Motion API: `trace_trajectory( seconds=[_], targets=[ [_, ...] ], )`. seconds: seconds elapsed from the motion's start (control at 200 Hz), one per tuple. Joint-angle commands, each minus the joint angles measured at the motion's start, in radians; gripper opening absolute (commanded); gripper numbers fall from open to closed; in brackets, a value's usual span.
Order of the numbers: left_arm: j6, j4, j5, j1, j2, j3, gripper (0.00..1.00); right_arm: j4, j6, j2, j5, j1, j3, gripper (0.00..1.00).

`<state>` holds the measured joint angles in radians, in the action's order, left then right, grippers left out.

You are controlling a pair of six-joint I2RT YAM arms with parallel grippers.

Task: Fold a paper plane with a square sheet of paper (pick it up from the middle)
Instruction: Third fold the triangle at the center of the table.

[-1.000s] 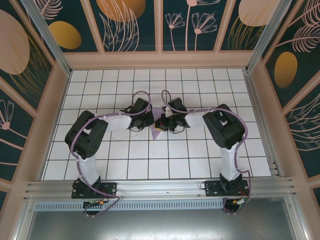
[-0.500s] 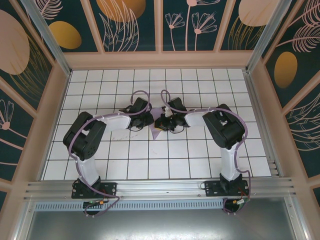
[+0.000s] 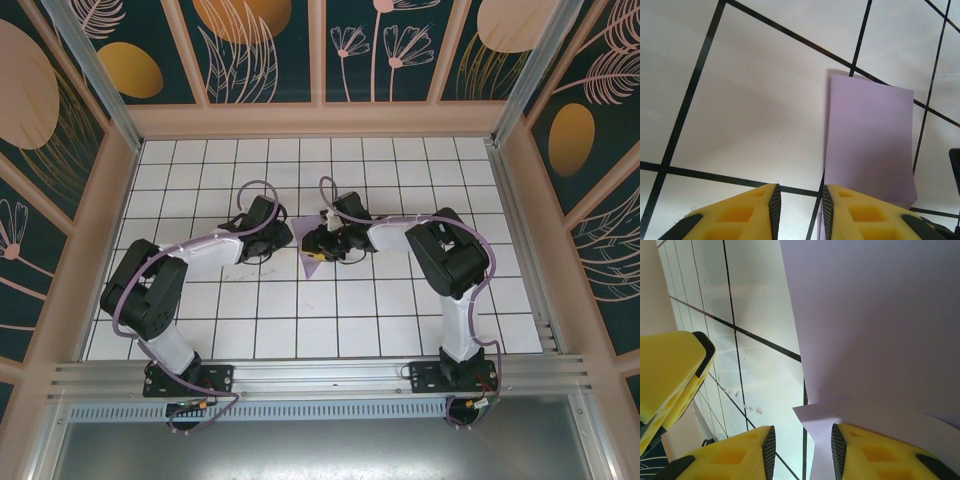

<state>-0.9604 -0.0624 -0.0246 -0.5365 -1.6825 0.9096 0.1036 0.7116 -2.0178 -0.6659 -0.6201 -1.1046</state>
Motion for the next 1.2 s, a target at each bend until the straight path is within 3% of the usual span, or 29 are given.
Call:
trace_trajectory(
  seconds=[0.0,0.2,0.44,0.626,0.981,1.196],
  targets=[
    [0.000,0.063,0.054,0.000,0.032,-0.022,0.28,-0.062,-0.031,-0.042,0.083,-0.001,0.011,0.32],
    [0.031,0.158,0.190,-0.007,0.013,-0.044,0.14,-0.077,-0.038,-0.040,0.089,-0.001,0.014,0.10],
    [0.053,0.195,0.263,-0.017,-0.025,-0.043,0.06,-0.072,-0.041,-0.038,0.083,-0.001,0.027,0.00],
    [0.054,0.181,0.264,-0.034,-0.089,-0.023,0.00,-0.067,-0.038,-0.039,0.081,0.000,0.027,0.00],
    [0.060,0.108,0.200,-0.044,-0.152,0.012,0.00,-0.050,-0.032,-0.029,0.067,-0.001,0.034,0.00],
    [0.076,0.055,0.175,-0.046,-0.176,-0.021,0.00,0.030,-0.017,0.053,0.018,0.014,0.057,0.00]
  ],
)
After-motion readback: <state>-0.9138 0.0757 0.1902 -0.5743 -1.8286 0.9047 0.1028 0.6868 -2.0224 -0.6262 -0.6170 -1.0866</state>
